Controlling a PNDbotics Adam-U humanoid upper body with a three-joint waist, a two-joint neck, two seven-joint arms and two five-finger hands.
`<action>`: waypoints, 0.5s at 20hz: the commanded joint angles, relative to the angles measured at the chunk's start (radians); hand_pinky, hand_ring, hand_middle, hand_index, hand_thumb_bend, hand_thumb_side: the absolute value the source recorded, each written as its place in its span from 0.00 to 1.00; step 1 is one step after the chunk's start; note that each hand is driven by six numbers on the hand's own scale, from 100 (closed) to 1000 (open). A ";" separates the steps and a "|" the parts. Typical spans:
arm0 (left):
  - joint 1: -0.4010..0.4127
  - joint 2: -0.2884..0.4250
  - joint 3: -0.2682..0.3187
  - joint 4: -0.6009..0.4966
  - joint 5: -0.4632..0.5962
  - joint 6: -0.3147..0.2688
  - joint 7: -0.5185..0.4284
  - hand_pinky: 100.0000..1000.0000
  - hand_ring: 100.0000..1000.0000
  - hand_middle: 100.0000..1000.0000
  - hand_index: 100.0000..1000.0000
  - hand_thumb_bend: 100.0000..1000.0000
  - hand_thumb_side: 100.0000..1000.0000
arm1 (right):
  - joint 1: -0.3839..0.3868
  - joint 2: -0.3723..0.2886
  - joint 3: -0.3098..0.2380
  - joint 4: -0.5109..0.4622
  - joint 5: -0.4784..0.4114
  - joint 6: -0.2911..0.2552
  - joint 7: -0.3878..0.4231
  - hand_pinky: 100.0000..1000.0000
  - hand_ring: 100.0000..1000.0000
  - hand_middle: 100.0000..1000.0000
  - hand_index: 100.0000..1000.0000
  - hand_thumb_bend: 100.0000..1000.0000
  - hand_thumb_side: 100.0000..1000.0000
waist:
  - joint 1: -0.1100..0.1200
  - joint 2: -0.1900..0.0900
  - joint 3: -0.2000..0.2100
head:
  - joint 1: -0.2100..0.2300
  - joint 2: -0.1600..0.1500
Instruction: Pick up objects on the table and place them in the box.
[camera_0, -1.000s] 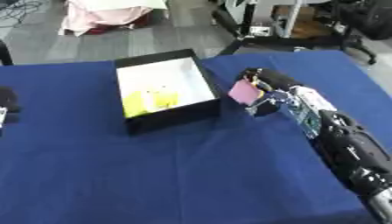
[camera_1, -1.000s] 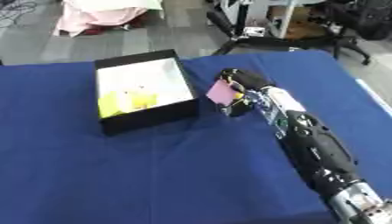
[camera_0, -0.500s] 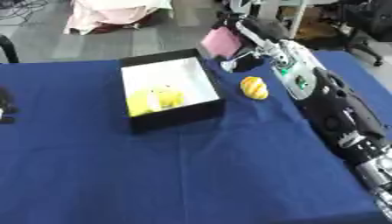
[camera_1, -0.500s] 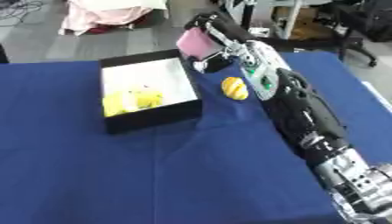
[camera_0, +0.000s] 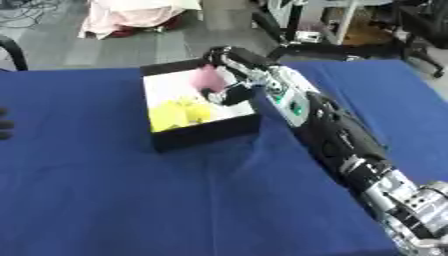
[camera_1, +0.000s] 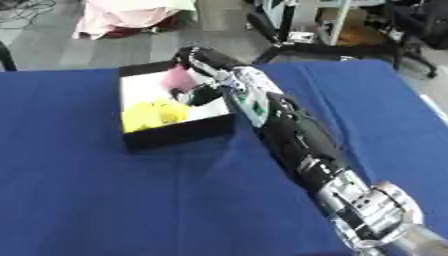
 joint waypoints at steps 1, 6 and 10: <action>-0.013 0.009 0.003 -0.018 0.000 -0.001 -0.003 0.64 0.62 0.64 0.80 0.40 0.81 | -0.014 -0.010 -0.005 0.005 0.044 -0.027 0.035 0.87 0.88 0.91 0.94 0.25 0.67 | 0.012 -0.010 -0.001 | -0.001 -0.002; -0.007 0.010 0.009 -0.017 -0.001 -0.001 0.001 0.65 0.61 0.63 0.80 0.40 0.81 | -0.002 -0.069 -0.051 -0.034 0.009 0.012 -0.038 0.87 0.88 0.91 0.93 0.23 0.60 | 0.008 -0.013 -0.009 | 0.009 -0.002; -0.002 0.012 0.012 -0.015 -0.004 0.000 0.005 0.64 0.61 0.63 0.79 0.41 0.81 | 0.012 -0.145 -0.094 -0.048 -0.047 0.094 -0.111 0.86 0.86 0.90 0.93 0.20 0.55 | 0.003 -0.016 -0.017 | 0.016 -0.002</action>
